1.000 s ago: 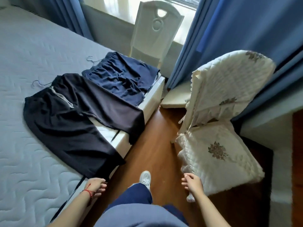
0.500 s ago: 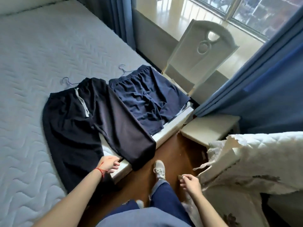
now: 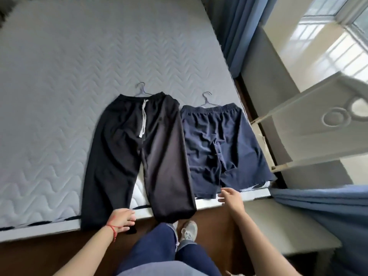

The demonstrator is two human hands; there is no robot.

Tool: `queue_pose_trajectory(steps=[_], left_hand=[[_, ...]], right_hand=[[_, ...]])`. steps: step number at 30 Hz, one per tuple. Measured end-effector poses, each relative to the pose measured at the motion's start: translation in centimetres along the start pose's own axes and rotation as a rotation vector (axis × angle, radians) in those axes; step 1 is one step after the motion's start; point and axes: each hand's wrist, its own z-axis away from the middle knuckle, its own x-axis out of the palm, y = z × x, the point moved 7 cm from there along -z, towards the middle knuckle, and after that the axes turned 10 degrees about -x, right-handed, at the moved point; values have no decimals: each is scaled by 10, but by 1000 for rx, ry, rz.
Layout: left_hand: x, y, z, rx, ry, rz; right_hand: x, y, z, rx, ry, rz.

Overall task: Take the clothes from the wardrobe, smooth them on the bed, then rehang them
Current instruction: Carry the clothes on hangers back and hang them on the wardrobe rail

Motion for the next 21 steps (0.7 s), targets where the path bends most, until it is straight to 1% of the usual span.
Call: queue_pose_trajectory(steps=[4, 8, 12, 15, 18, 21], left_hand=[[-1, 31, -4, 16, -7, 72], [-9, 77, -14, 46, -8, 142], [-15, 132, -21, 98, -16, 148], [-14, 175, -27, 125, -14, 110], [-5, 220, -34, 155, -41, 85], [6, 269, -51, 183, -54, 59]], right_hand=[[22, -28, -25, -14, -38, -13], [44, -44, -48, 25, -58, -41], [54, -73, -72, 25, -71, -27], [52, -102, -100, 7, -64, -19], [50, -128, -134, -16, -55, -44], [52, -147, -177, -17, -66, -8]])
